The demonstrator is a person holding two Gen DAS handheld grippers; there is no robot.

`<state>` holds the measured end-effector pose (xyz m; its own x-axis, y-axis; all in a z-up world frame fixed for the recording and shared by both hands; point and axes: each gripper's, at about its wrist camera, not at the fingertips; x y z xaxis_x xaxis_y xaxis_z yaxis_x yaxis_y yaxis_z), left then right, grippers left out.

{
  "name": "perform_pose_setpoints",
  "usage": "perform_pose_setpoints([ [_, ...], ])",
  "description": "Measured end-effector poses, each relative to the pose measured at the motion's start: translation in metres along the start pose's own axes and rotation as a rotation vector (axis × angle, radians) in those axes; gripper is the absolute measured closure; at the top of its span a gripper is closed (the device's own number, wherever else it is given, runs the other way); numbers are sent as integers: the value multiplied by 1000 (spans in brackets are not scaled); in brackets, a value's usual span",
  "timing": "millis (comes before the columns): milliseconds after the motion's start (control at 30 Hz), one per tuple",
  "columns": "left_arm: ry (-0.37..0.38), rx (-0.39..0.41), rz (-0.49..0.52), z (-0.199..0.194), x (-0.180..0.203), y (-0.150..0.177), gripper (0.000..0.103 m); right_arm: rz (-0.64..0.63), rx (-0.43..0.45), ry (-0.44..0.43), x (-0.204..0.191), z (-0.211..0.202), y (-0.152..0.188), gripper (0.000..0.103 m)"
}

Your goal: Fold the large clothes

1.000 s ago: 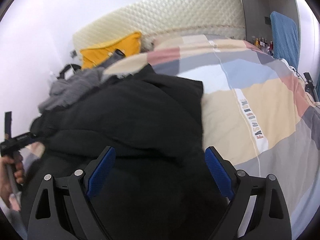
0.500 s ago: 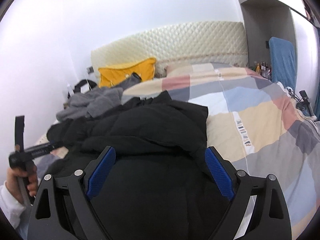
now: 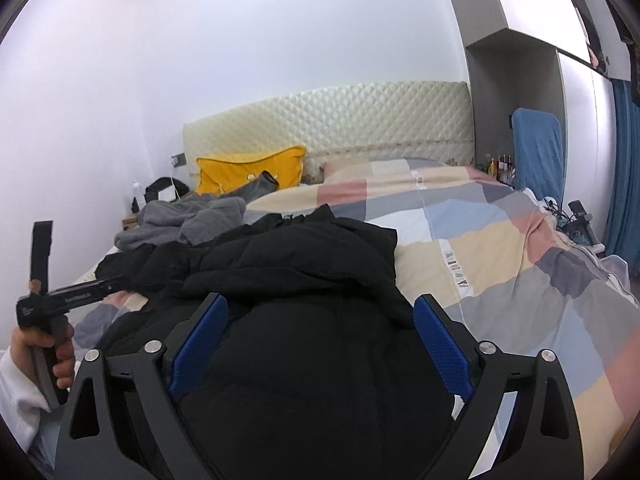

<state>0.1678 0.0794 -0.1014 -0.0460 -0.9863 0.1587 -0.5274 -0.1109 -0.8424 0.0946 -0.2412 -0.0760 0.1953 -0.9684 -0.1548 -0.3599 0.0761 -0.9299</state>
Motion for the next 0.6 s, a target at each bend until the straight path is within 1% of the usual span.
perform_pose_setpoints([
  [67, 10, -4, -3, -3, -2, -2, 36, -5, 6, 0, -1, -4, 4, 4],
  [167, 32, -18, -31, -4, -13, -13, 35, -19, 15, 13, -1, -6, 6, 1],
  [200, 40, -24, -41, -4, -17, -18, 34, -22, 20, 18, -1, -5, 6, 1],
  [233, 42, -31, -56, -4, -24, -25, 29, -20, 17, 24, -1, -5, 6, 1],
  [267, 33, -33, -67, -5, -30, -31, 23, -20, 14, 27, -1, -4, 6, 1],
  [433, -13, -35, -103, -15, -70, -73, 23, -24, 1, 33, -1, 2, 9, 0],
  [533, -70, -17, -81, -23, -95, -101, 22, -27, -3, 48, -1, 3, 11, 0],
  [600, -110, -27, -55, -29, -109, -119, 22, -26, -4, 30, -2, 3, 11, 0],
])
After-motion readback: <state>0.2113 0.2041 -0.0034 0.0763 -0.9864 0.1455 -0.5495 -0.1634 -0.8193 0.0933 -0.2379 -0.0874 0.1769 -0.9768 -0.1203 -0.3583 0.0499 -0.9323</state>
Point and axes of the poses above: each gripper's, at about its wrist camera, not at the fingertips, and z roughly the way its jaws point, x to its right, y to its underside, and after that the axes turned 4 degrees about x, right-handed
